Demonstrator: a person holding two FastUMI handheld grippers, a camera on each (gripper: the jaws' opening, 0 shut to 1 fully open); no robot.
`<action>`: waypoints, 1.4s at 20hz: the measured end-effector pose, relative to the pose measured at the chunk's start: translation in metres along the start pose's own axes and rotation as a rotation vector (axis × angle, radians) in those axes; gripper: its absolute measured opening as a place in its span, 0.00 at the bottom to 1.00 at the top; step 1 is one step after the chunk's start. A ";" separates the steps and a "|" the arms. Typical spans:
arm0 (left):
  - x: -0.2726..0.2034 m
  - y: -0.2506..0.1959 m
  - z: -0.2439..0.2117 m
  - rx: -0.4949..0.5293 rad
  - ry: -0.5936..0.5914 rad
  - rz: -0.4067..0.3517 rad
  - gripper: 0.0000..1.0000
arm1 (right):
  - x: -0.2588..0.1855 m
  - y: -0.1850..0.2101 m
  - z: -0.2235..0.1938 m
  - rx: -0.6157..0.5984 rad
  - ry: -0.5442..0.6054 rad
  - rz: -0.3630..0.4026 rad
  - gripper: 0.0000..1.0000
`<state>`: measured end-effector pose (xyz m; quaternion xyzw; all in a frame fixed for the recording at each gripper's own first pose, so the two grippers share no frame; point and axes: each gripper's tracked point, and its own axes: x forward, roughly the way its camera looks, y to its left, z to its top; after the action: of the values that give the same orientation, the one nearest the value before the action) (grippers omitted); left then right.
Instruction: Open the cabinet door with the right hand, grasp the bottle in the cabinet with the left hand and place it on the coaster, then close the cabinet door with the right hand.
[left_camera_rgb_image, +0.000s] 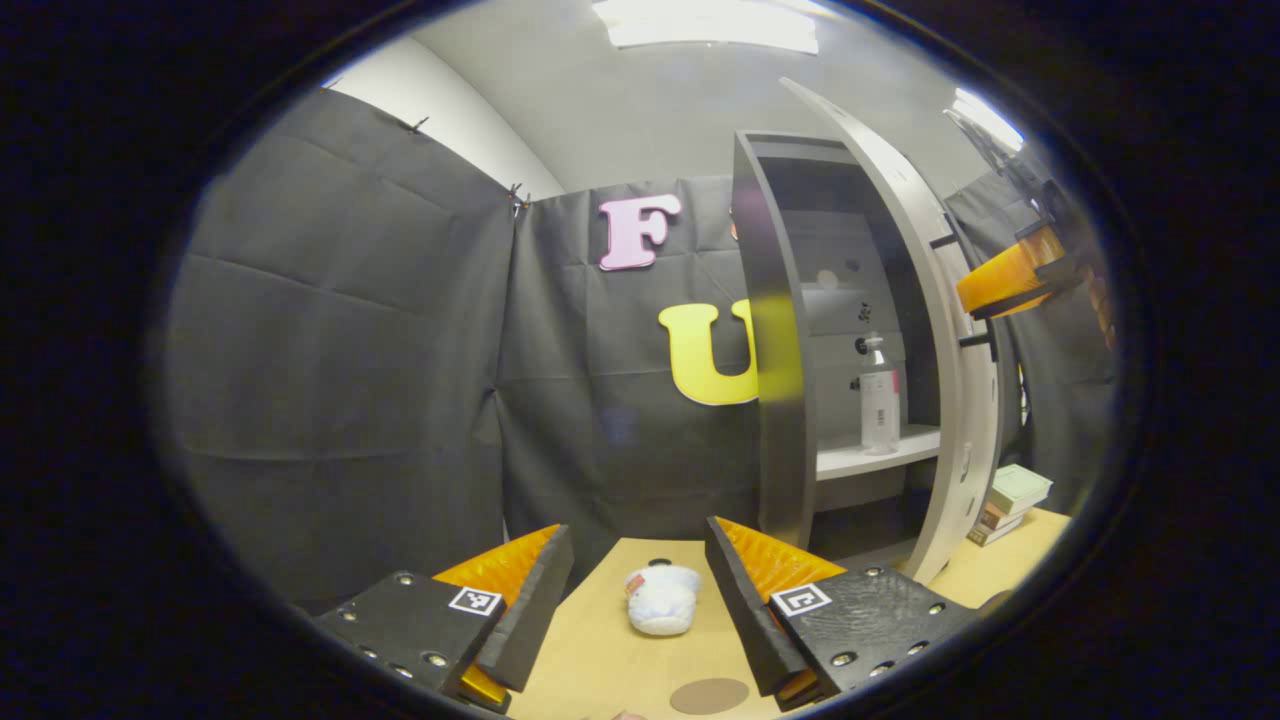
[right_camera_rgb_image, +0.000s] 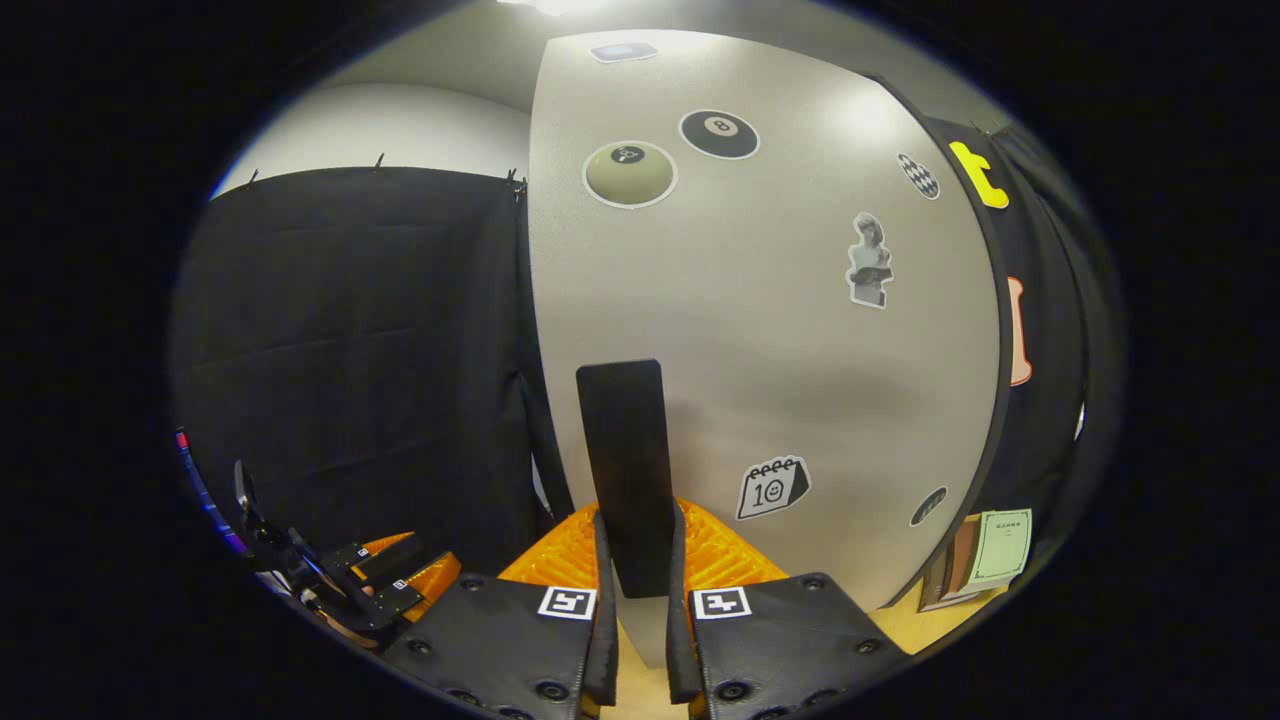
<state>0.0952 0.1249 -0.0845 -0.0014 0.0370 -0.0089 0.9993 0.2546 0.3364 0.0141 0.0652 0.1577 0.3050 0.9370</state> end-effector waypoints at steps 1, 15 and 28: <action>-0.002 -0.007 0.003 0.000 -0.001 -0.002 0.80 | -0.002 -0.001 0.000 0.001 0.002 0.015 0.21; -0.017 -0.147 0.043 0.024 -0.052 -0.136 0.80 | -0.040 -0.029 0.001 0.023 -0.042 0.088 0.21; -0.036 -0.250 0.048 0.005 -0.062 -0.225 0.80 | -0.101 -0.063 0.031 0.013 -0.077 -0.091 0.17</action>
<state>0.0582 -0.1242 -0.0329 -0.0033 0.0057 -0.1209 0.9926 0.2225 0.2247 0.0554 0.0757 0.1260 0.2583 0.9548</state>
